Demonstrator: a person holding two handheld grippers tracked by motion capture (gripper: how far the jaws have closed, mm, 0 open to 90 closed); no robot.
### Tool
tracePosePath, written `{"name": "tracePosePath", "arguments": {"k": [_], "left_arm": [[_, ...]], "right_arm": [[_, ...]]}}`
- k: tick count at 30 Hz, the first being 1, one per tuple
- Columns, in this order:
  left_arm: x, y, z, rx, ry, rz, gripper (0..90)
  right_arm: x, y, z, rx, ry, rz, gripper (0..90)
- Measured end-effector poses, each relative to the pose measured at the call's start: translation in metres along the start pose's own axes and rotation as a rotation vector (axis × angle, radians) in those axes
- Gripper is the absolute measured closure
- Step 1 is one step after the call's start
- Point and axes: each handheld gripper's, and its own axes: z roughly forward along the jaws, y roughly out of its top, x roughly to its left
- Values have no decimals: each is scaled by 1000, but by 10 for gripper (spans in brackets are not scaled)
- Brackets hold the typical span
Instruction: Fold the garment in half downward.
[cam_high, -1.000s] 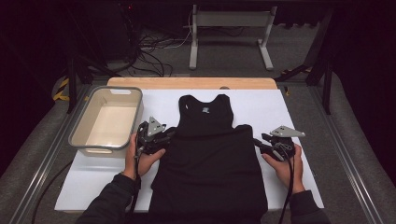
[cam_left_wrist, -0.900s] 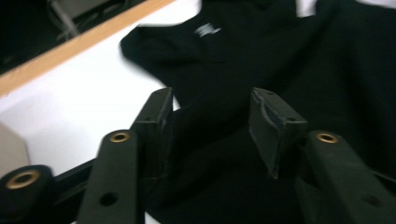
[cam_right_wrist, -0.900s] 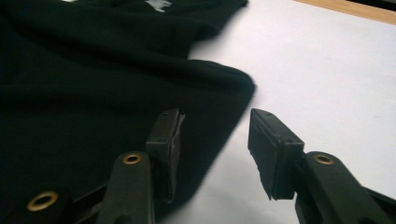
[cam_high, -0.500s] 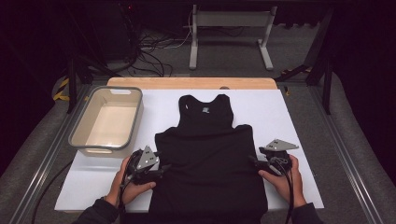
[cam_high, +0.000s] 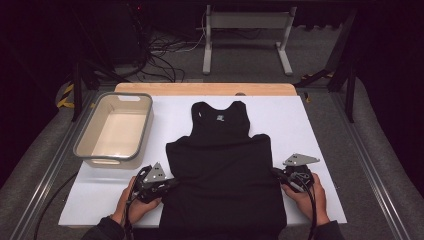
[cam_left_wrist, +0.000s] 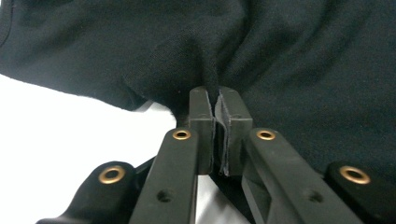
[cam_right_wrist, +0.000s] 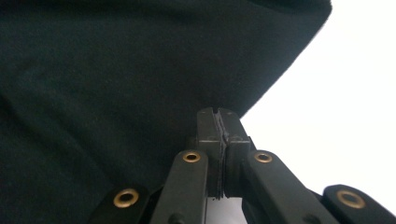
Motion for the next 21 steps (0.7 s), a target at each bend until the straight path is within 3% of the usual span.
{"name": "tracePosePath", "arguments": {"k": [4, 8, 16, 20, 21], "left_arm": [[0, -1, -3, 9, 6, 9, 873], [-3, -4, -9, -1, 18, 34, 872], [-6, -6, -28, -111, 56, 56, 791], [-5, -8, -35, -160, 76, 54, 674], [-6, -10, -40, -193, 104, 55, 629]], "right_arm": [[2, -4, -8, -19, -33, -3, 890], [3, -6, -16, -73, -53, 10, 862], [11, -3, -35, -243, -63, -1, 594], [22, -3, -46, -318, -68, -18, 494], [25, -3, -48, -335, -71, -26, 457]]}}
